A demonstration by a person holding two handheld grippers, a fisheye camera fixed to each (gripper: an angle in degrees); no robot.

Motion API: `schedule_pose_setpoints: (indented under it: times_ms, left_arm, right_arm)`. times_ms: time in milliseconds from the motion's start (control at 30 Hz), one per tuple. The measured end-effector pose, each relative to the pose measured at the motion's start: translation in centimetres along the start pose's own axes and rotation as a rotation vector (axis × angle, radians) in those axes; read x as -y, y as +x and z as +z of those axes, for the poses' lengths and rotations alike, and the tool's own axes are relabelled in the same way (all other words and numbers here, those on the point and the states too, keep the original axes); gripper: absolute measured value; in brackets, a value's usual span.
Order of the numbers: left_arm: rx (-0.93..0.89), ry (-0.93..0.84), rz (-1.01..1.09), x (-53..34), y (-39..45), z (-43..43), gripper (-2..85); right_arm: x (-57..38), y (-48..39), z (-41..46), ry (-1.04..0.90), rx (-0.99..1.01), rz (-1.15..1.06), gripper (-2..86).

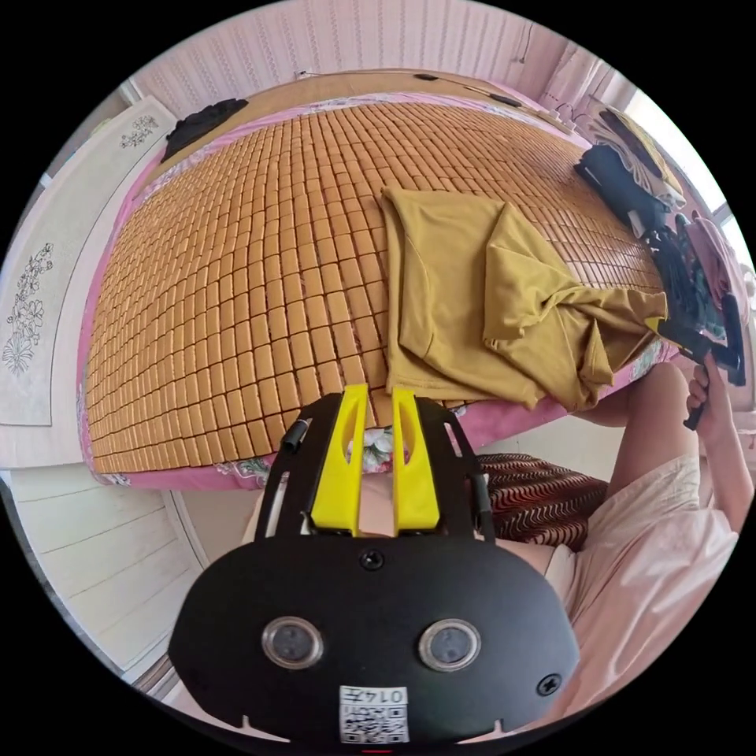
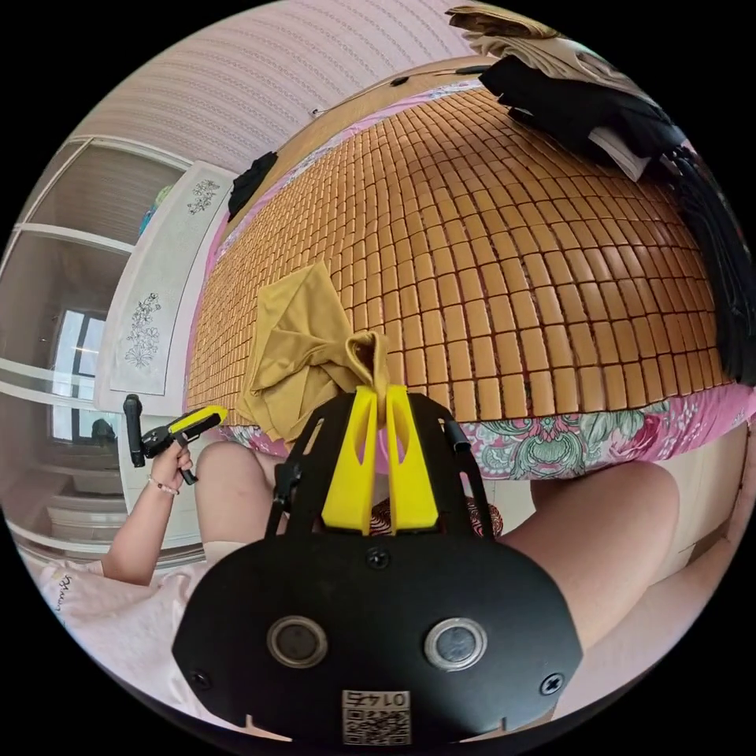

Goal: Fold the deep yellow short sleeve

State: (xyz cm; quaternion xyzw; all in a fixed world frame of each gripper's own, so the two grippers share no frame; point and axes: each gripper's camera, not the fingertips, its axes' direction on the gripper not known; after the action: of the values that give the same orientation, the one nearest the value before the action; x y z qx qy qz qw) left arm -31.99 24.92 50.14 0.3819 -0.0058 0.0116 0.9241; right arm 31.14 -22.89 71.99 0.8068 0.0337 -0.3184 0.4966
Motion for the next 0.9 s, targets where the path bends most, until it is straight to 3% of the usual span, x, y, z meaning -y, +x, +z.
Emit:
schedule_pose_setpoints:
  times_ms: [100, 233, 367, 567, 733, 900]
  left_arm:
    - [-0.115, -0.116, -0.010, 1.9, 0.6, 2.1, 10.0]
    - [-0.096, -0.108, 0.035, 2.5, 1.5, 1.4, 7.7]
    - [-0.142, -0.102, 0.071, 2.2, 2.0, 0.4, 4.0]
    - [-0.158, -0.086, 0.062, 0.8, 1.8, -1.2, 2.1]
    - [-0.214, -0.043, 0.009, -1.6, 0.8, -3.5, 0.0]
    - [-0.383, 0.260, -0.017, -5.0, -2.3, -14.1, -0.6]
  right_arm:
    - [-1.6, 1.1, 1.0, 0.003, -0.041, -0.065, 3.1]
    - [-3.1, 2.1, 2.2, -0.003, -0.215, -0.203, 6.1]
    - [-4.0, 4.5, 4.3, -0.042, -0.263, -0.273, 11.2]
    - [-3.1, 10.5, 9.8, -0.115, -0.374, -0.224, 10.4]
    - [-3.1, 15.7, 12.9, -0.212, -0.291, -0.180, 2.1]
    - [-2.4, 20.2, 7.8, -0.051, 0.055, -0.178, 1.1]
